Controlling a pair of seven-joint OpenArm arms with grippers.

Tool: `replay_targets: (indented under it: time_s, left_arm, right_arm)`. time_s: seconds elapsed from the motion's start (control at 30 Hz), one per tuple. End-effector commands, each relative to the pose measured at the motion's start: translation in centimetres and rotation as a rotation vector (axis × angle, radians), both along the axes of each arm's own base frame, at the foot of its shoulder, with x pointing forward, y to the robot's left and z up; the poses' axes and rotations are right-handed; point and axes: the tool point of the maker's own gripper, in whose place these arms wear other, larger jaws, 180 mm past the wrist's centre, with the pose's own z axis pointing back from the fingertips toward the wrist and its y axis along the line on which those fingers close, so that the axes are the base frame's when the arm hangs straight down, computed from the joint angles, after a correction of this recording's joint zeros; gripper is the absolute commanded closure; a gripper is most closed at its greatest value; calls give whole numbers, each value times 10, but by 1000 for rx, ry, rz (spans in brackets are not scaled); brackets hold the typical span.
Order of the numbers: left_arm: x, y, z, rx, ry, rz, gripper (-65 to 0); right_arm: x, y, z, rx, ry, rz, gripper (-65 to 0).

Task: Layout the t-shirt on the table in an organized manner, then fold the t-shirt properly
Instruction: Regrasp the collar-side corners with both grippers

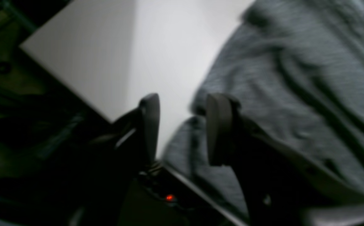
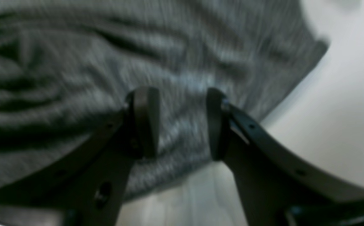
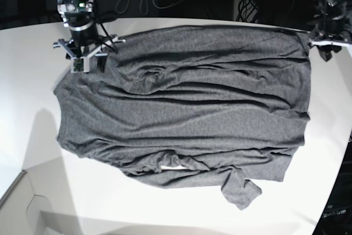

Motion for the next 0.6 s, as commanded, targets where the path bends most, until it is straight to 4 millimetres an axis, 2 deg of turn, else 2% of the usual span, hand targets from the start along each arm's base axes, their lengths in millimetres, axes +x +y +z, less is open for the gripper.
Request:
replay_targets:
  time_s: [0.0, 0.07, 0.23, 0.43, 0.57]
  left_arm:
    - [-2, -2, 4, 5, -19, 10, -240]
    - [-3, -10, -3, -27, -22, 30, -240]
    - [14, -29, -30, -77, 13, 6, -240]
    - [31, -29, -43, -73, 29, 12, -240]
    - [33, -27, -59, -80, 64, 19, -240]
  right_arm:
    - [6, -1, 15, -3, -54, 1, -234]
    - [8, 0, 19, -4, -63, 1, -234]
    - [11, 0, 20, -3, -70, 2, -234]
    - [11, 0, 20, -4, -69, 3, -234]
    - [11, -2, 20, -9, -69, 4, -234]
